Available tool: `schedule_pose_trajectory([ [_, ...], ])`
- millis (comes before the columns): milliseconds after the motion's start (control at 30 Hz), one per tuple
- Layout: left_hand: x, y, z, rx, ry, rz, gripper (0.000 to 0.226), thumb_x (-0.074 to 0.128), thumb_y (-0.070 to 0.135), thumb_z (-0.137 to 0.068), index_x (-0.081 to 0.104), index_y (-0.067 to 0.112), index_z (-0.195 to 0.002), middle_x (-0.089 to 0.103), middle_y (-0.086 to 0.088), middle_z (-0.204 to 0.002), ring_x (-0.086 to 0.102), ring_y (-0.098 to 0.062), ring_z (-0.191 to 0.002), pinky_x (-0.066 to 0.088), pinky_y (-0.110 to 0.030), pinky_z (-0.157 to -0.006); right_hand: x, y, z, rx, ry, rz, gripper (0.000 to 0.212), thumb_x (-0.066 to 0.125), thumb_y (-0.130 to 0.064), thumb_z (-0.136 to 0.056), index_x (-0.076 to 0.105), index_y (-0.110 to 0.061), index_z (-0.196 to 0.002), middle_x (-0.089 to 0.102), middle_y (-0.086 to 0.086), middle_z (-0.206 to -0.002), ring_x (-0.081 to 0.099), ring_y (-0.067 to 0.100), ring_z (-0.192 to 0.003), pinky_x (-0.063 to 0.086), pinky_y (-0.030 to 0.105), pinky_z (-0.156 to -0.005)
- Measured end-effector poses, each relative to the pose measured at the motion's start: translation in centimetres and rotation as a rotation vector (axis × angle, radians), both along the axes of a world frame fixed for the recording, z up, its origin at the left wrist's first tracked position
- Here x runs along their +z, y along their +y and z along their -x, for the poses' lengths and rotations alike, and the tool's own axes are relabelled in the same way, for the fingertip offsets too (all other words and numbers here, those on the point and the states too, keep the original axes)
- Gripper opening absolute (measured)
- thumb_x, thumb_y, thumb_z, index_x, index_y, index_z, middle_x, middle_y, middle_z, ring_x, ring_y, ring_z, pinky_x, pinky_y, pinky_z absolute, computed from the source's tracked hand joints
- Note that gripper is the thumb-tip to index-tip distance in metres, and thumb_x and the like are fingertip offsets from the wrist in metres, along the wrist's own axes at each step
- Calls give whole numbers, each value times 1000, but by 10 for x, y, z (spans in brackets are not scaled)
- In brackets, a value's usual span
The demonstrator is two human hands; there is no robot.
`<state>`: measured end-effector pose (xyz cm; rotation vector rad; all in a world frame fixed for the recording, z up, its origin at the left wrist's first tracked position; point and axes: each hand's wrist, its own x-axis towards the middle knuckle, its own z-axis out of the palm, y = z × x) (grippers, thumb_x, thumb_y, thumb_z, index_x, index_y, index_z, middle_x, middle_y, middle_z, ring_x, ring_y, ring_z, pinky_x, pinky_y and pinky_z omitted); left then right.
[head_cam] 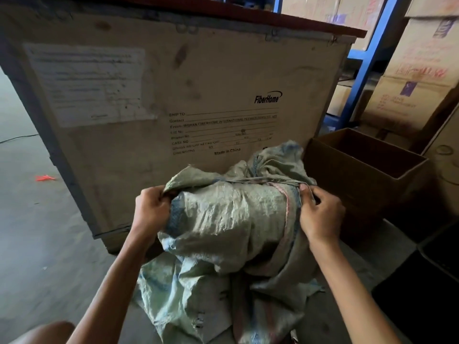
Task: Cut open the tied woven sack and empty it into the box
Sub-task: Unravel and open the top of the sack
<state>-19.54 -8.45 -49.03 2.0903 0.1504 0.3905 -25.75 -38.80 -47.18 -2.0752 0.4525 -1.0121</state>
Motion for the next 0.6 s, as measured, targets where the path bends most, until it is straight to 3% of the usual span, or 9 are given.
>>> schedule_pose_trajectory([
  [67, -8, 3, 2, -76, 54, 23, 16, 58, 6, -88, 69, 5, -76, 58, -4, -61, 53, -17, -58, 45, -34, -53, -7, 0, 2, -8, 7, -45, 28, 61, -25, -99, 76, -5, -87, 74, 13, -77, 66, 31, -71, 47, 37, -68],
  [133, -5, 6, 10, -272, 113, 255, 24, 54, -3, -90, 71, 14, -90, 72, -10, -77, 69, -22, -64, 51, -27, -52, -10, 1, 2, 70, 48, -154, 24, 59, -24, -99, 75, -8, -91, 74, 7, -84, 67, 24, -79, 50, 37, -73],
  [200, 5, 7, 18, -527, 224, 530, 44, 43, -14, -93, 69, 17, -112, 75, -12, -100, 73, -16, -77, 56, -24, -53, -5, 0, 2, 265, 109, -448, 11, 60, -15, -97, 70, -13, -99, 72, 4, -101, 67, 20, -97, 53, 39, -87],
  [233, 11, 5, 20, -611, 243, 637, 49, 39, -14, -93, 71, 17, -113, 76, -11, -101, 73, -16, -79, 57, -22, -56, 1, 2, 5, 383, 141, -605, 12, 60, -7, -94, 67, -14, -102, 70, 4, -106, 66, 20, -101, 53, 38, -89],
  [300, 20, -5, 30, -680, 318, 759, 49, 35, 6, -96, 81, 16, -87, 76, -9, -78, 69, -15, -62, 51, -20, -51, 12, 7, 12, 627, 182, -895, 17, 54, -3, -90, 61, -12, -103, 66, 7, -102, 64, 20, -92, 53, 34, -79],
  [367, 26, -14, 35, -657, 450, 877, 52, 42, 36, -96, 82, 13, -72, 72, -13, -70, 64, -21, -56, 46, -25, -59, 21, 14, 18, 778, 252, -1054, 23, 55, -22, -84, 60, -9, -102, 67, 9, -92, 65, 19, -80, 54, 31, -71],
  [433, 20, -23, 33, -619, 518, 797, 47, 60, 54, -87, 82, 14, -84, 71, -18, -87, 63, -25, -71, 46, -33, -76, 19, 22, 19, 799, 390, -912, 42, 69, -45, -79, 62, -10, -102, 68, 7, -91, 66, 20, -81, 53, 31, -73],
  [500, 12, -32, 34, -563, 465, 578, 49, 76, 57, -76, 75, 7, -78, 73, -12, -79, 64, -22, -68, 50, -31, -71, 8, 33, 16, 708, 488, -611, 50, 82, -52, -74, 60, -16, -99, 65, 4, -93, 64, 17, -89, 50, 31, -79],
  [600, 1, -48, 36, -459, 309, 366, 25, 88, 29, -71, 75, 8, -72, 74, -3, -68, 64, -13, -57, 53, -32, -63, -12, 48, 9, 536, 439, -251, 32, 83, -37, -80, 56, -22, -90, 59, -4, -79, 57, 13, -72, 46, 27, -68],
])
